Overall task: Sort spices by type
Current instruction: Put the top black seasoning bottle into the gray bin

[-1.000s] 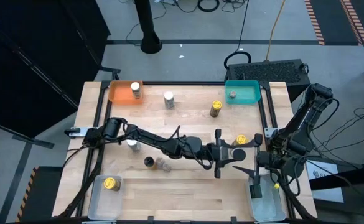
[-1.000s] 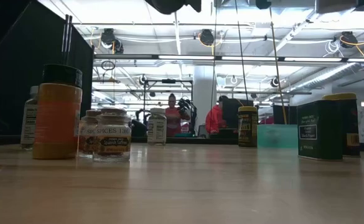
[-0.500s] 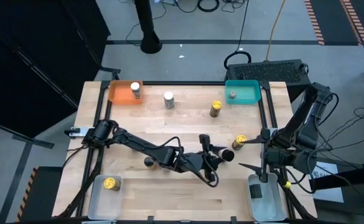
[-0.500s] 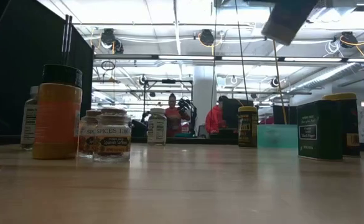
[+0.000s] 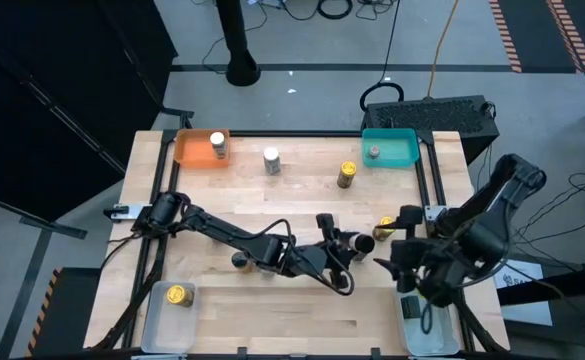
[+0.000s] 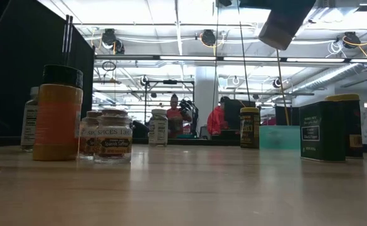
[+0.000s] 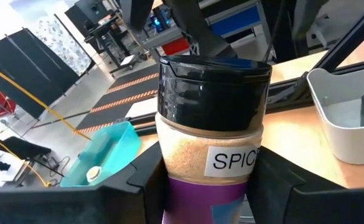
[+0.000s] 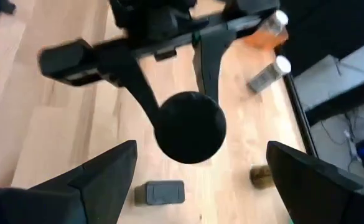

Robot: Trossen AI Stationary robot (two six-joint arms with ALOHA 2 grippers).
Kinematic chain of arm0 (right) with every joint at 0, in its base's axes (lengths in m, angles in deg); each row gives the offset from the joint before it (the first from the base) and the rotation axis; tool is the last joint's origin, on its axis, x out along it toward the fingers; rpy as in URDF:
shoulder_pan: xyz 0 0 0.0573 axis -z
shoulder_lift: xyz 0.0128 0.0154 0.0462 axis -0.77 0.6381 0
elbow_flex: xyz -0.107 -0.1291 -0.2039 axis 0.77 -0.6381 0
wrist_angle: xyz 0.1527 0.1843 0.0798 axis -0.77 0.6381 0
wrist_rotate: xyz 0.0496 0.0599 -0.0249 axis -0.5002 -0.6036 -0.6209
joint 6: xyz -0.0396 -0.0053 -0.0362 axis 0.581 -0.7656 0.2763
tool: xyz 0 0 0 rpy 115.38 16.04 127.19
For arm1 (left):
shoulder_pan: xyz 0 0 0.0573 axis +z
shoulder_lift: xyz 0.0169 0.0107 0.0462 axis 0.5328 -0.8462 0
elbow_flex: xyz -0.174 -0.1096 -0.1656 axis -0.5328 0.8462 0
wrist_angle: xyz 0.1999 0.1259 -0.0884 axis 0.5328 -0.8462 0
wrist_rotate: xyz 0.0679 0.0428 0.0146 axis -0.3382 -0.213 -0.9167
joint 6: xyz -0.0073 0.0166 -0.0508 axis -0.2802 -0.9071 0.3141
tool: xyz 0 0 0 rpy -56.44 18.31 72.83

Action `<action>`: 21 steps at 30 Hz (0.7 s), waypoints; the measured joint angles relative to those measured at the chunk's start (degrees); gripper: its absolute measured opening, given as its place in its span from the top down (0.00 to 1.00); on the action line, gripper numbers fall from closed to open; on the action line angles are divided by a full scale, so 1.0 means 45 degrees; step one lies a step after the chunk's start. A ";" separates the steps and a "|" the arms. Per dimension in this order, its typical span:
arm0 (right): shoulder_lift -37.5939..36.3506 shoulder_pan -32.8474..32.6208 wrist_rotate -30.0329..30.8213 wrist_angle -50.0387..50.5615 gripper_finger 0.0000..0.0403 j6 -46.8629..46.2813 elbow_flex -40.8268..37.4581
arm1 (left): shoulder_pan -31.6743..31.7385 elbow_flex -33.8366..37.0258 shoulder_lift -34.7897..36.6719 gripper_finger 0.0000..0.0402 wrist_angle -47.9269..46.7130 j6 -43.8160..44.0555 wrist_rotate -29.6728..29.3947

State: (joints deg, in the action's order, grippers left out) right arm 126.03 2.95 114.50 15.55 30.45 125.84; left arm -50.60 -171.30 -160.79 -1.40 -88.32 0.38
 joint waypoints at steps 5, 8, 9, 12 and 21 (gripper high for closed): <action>0.0591 0.0660 -0.0829 0.0084 0.15 -0.0036 0.0152 | -0.0008 0.0000 0.0000 0.57 0.0115 0.0041 0.0392; 0.0700 0.0973 -0.1089 -0.0034 0.15 0.0213 0.0171 | -0.0008 0.0000 0.0000 0.57 0.0199 0.0201 0.0750; 0.0718 0.1012 -0.1117 -0.0163 0.15 0.0323 0.0171 | -0.0002 0.0000 0.0000 0.57 0.0200 0.0275 0.0767; 0.0676 0.1122 -0.1138 -0.0616 0.15 0.0795 0.0171 | 0.0001 0.0000 0.0000 0.57 0.0183 0.0314 0.0775; 0.0653 0.1634 -0.2064 -0.1113 0.24 0.1524 0.0171 | 0.0001 0.0000 0.0000 0.57 0.0203 0.0314 0.0780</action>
State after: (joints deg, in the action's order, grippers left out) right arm 128.97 10.30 105.22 10.54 37.31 126.61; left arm -50.59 -171.30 -160.79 -0.49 -86.90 3.89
